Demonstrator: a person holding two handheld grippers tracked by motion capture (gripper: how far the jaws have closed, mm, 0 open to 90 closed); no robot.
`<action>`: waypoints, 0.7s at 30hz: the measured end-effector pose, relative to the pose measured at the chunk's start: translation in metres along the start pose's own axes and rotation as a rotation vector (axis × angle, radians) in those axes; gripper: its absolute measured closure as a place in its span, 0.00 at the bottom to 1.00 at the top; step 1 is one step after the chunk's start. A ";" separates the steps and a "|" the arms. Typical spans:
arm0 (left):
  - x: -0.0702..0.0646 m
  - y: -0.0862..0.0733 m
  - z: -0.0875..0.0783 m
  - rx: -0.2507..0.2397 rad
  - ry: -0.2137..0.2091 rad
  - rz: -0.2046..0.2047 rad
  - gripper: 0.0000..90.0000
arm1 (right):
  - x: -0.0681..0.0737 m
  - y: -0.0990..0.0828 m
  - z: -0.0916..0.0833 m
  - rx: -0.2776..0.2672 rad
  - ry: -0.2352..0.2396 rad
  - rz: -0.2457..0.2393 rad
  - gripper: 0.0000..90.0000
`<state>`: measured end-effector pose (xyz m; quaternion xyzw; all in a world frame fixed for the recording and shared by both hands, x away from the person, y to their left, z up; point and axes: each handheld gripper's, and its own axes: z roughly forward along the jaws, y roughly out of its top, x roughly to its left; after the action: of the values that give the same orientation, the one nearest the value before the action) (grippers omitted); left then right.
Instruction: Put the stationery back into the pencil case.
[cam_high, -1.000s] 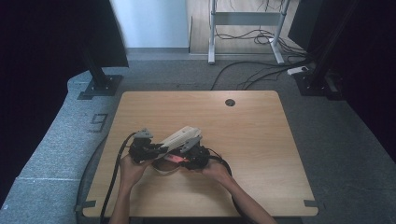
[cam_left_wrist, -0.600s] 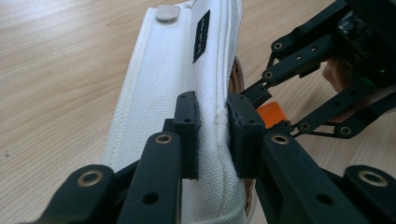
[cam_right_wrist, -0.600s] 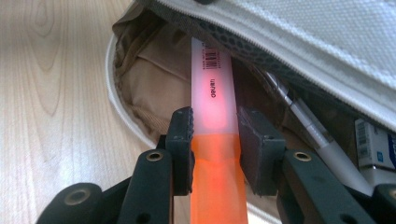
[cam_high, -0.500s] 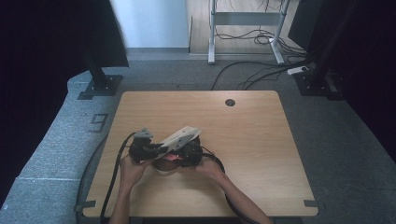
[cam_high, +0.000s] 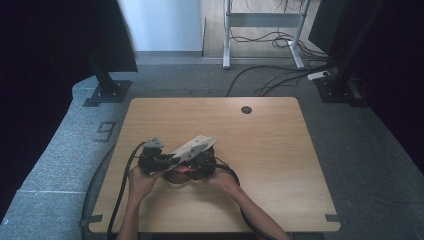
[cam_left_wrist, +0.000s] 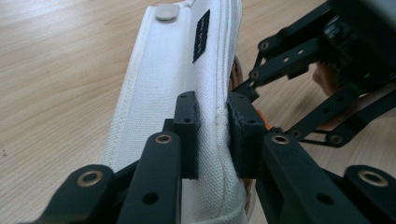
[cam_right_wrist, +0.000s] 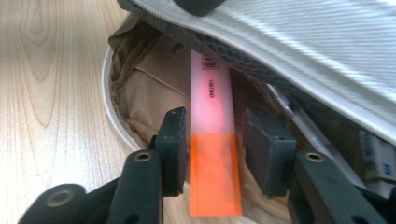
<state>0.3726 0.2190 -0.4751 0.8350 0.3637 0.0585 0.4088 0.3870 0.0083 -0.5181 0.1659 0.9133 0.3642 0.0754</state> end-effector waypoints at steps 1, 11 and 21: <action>0.000 0.000 0.000 0.001 0.000 0.001 0.84 | -0.001 0.000 -0.002 -0.002 -0.003 0.002 0.63; 0.000 0.000 0.000 0.008 0.000 0.004 0.84 | -0.004 -0.014 -0.022 -0.007 -0.016 0.050 0.63; 0.000 0.000 0.001 0.011 0.001 0.005 0.84 | 0.002 -0.030 -0.021 0.015 -0.050 0.070 0.72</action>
<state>0.3724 0.2185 -0.4757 0.8380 0.3622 0.0580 0.4041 0.3725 -0.0244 -0.5236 0.2074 0.9074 0.3557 0.0843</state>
